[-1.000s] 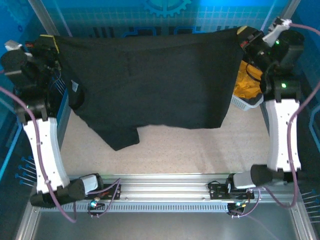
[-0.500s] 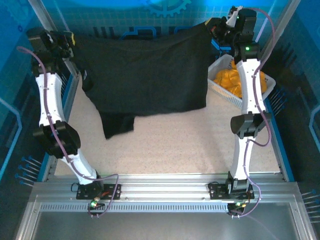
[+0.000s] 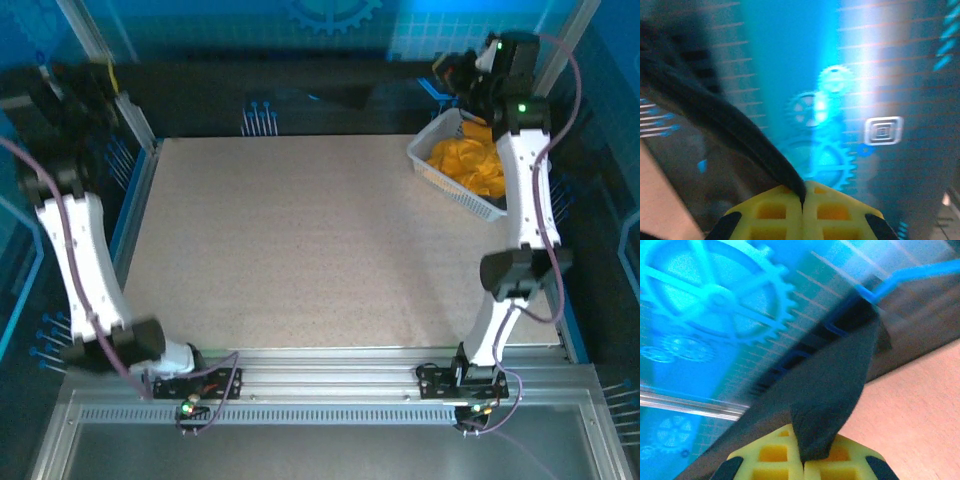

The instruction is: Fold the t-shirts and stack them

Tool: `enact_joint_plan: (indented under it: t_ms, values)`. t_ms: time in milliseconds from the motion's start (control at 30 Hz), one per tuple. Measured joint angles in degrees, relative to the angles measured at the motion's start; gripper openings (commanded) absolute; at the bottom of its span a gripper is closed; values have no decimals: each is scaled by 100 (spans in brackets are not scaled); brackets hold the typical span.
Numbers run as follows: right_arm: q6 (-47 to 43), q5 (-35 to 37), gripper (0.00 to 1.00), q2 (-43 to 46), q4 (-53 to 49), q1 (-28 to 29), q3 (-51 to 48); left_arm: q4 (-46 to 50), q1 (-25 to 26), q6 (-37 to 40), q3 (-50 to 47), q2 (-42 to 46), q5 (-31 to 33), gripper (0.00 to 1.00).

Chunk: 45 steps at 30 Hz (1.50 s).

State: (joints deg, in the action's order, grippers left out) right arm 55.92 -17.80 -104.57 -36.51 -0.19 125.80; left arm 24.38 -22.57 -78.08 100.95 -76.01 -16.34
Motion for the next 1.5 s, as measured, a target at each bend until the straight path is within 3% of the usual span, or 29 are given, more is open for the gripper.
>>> enact_joint_plan:
  t_ms: [33,100,167,267,400,600,800,1033,1233,1300,1367,1400,1500]
  values:
    - [-28,96,0,396,9,0,-728,-33,15,-2,-859,457,79,2]
    - [-74,240,0,942,26,2,-1886,-24,22,42,-2221,984,181,23]
    - [-157,407,15,1279,52,20,-2997,-37,26,210,-3344,990,197,45]
    - [-352,605,38,1117,-63,28,-4111,17,63,625,-4371,334,155,56]
    - [-619,807,56,623,-201,57,-5058,302,295,1113,-5318,85,210,59]
    - [-870,1187,55,1141,-505,461,-5914,660,887,1679,-6238,1187,308,56]
    - [-992,1357,48,1985,-422,704,-6666,1215,1521,1537,-7097,2284,389,50]
    - [-1209,1427,48,1996,-369,704,-6848,1582,2308,1086,-7287,2269,610,55]
    - [-1294,1440,48,1987,-295,688,-6848,1152,3165,688,-7307,1453,673,55]
    - [-1307,1443,48,1980,-289,654,-6848,866,3418,560,-7311,1091,671,44]
    - [-1314,1445,48,1980,-286,568,-6848,848,3554,463,-7270,730,730,10]
    - [-1316,1456,49,1980,-282,507,-6850,977,3552,455,-7230,645,756,0]
    - [-1309,1506,49,1980,-186,295,-6883,1137,3580,490,-7071,605,887,0]
